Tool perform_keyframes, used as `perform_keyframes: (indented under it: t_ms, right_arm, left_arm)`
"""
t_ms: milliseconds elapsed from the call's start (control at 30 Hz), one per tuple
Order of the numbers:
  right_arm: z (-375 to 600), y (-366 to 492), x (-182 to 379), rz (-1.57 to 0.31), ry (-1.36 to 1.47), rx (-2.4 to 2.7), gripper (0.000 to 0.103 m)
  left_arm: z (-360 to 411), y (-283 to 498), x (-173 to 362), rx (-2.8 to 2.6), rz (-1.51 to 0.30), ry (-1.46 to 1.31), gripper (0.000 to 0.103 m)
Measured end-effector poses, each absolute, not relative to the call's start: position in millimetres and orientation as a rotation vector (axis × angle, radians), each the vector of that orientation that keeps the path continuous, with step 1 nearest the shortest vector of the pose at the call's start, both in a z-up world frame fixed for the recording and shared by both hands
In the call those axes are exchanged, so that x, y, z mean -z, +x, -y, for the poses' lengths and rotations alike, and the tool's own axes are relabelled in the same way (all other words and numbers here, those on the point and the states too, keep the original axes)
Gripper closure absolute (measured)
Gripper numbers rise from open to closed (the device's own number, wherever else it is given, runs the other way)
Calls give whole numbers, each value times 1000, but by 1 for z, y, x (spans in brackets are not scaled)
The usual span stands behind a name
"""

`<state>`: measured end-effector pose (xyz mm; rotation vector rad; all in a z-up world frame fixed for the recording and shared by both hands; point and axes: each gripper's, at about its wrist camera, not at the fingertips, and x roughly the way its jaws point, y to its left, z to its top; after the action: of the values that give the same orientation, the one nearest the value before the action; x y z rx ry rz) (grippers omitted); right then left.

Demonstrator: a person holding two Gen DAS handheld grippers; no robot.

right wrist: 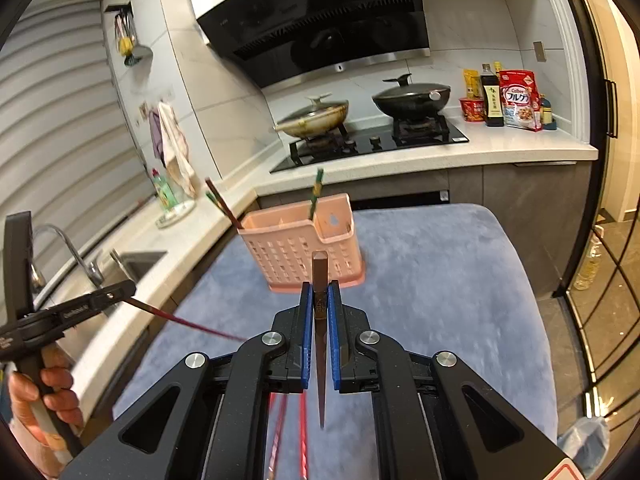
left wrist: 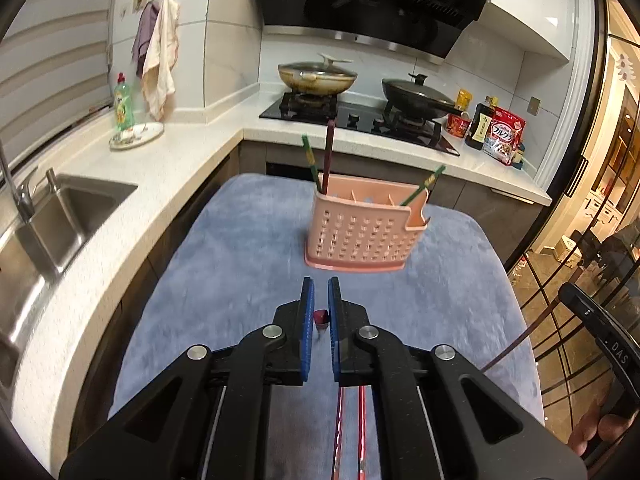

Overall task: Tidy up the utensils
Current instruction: 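Lift and carry the brown and dark red chopsticks in both tools over the pink holder, then lower both chopsticks into the pink holder and open both tools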

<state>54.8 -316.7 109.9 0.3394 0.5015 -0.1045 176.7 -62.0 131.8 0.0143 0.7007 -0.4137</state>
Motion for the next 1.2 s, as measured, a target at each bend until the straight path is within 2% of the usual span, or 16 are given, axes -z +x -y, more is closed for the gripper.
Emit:
perform_keyframes:
  t_ms: [700,900,1200]
  right_arm:
    - [349,182,-218,-276,382,78,96]
    - [352,226,-217,-282,377,106,96]
    - [351,271,-184,-361,349,115,96]
  left_arm:
    - [108,262,-275,431,-371,-85,97]
    - [122,299,-276,404,-332,-98,97]
    - [135,333,-256,396,-345,-85,97]
